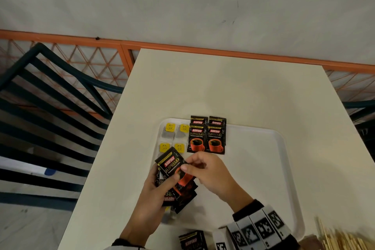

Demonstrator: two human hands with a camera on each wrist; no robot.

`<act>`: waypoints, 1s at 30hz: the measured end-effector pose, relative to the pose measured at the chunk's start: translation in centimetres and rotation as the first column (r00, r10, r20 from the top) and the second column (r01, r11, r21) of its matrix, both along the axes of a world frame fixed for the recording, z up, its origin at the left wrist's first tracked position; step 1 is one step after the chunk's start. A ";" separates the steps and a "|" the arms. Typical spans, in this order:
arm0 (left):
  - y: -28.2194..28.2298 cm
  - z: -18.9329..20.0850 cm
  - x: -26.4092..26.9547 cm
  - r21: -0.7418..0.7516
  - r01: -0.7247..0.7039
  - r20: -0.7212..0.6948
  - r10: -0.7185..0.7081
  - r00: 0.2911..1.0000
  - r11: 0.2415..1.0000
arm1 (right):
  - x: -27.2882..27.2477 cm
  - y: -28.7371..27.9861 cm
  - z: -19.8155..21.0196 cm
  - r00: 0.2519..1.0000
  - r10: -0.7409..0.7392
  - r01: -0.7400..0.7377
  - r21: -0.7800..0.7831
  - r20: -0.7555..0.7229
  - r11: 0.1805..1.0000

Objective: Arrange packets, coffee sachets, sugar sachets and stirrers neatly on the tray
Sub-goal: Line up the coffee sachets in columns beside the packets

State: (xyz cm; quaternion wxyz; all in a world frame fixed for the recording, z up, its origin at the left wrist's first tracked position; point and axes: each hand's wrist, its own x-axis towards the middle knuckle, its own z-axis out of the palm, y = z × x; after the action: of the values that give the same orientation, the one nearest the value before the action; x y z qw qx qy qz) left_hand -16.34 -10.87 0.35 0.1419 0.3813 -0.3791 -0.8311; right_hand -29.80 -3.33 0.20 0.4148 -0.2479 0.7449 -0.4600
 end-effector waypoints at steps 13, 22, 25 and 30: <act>-1.2 -0.7 1.7 0.009 -0.074 0.025 0.074 0.997 0.997 | -3.1 0.4 -1.6 0.753 -0.474 0.512 0.048 0.457 0.858; -1.2 -0.6 1.8 0.030 -0.087 0.004 0.087 0.996 0.996 | -2.5 -0.5 -3.5 0.891 -0.444 0.453 0.129 -0.096 0.882; -1.1 -0.5 1.7 0.023 -0.079 0.015 0.078 0.997 0.997 | -2.3 -0.6 -3.8 0.891 -0.415 0.441 0.132 -0.186 0.888; -0.9 -0.3 1.5 0.014 -0.063 0.033 0.063 0.997 0.998 | -2.1 -0.5 -4.5 0.884 -0.399 0.434 0.112 -0.246 0.894</act>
State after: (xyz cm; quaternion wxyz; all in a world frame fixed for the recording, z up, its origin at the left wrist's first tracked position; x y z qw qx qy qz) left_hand -14.82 -11.82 0.01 0.1589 0.4075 -0.3628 -0.8228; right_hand -31.89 -3.85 -4.29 0.2412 -0.0953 0.8566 -0.4461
